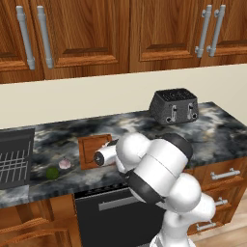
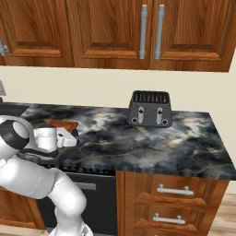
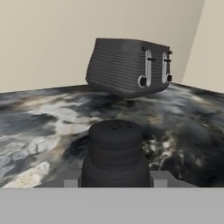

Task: Open the cabinet. Place the bowl and condiment on the counter. Then place the lime and garlic on the cutting board.

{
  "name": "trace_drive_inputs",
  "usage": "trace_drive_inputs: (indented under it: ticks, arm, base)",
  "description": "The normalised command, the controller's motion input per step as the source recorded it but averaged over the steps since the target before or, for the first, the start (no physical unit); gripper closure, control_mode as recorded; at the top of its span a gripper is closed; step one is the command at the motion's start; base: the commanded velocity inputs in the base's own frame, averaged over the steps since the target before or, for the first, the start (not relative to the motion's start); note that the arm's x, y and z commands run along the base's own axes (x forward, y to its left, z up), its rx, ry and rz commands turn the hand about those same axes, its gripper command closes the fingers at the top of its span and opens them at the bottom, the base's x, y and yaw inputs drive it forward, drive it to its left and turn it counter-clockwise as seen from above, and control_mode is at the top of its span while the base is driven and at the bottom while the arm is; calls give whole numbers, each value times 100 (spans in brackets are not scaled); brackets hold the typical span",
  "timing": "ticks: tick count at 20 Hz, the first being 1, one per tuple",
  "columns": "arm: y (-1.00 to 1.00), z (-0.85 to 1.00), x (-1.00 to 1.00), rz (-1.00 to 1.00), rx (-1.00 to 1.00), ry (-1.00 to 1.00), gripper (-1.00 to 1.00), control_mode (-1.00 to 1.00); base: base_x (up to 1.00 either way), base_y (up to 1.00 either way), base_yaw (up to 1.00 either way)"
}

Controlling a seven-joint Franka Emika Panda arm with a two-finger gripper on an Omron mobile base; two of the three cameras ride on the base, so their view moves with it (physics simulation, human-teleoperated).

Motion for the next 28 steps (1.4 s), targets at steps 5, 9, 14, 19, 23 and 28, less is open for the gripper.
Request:
trace_drive_inputs:
  ticks: [5,9,14,19,23,28]
  arm:
    - [-5,-50,0,-3,3,-13,100,-100]
    - [-4,-54,-1,-3,8,-15,100,-100]
    - [-6,-52,-2,-2,15,-14,100,-100]
    - [-6,-45,-1,-6,8,-23,100,-100]
    - [-1,-45,-13,-6,4,-28,100,-100]
    - [0,-44,-10,-6,11,-19,100,-100]
  base:
    - [0,0,0]
    - [0,0,0]
    - [0,0,0]
    - [0,0,0]
    - [0,0,0]
    - [0,0,0]
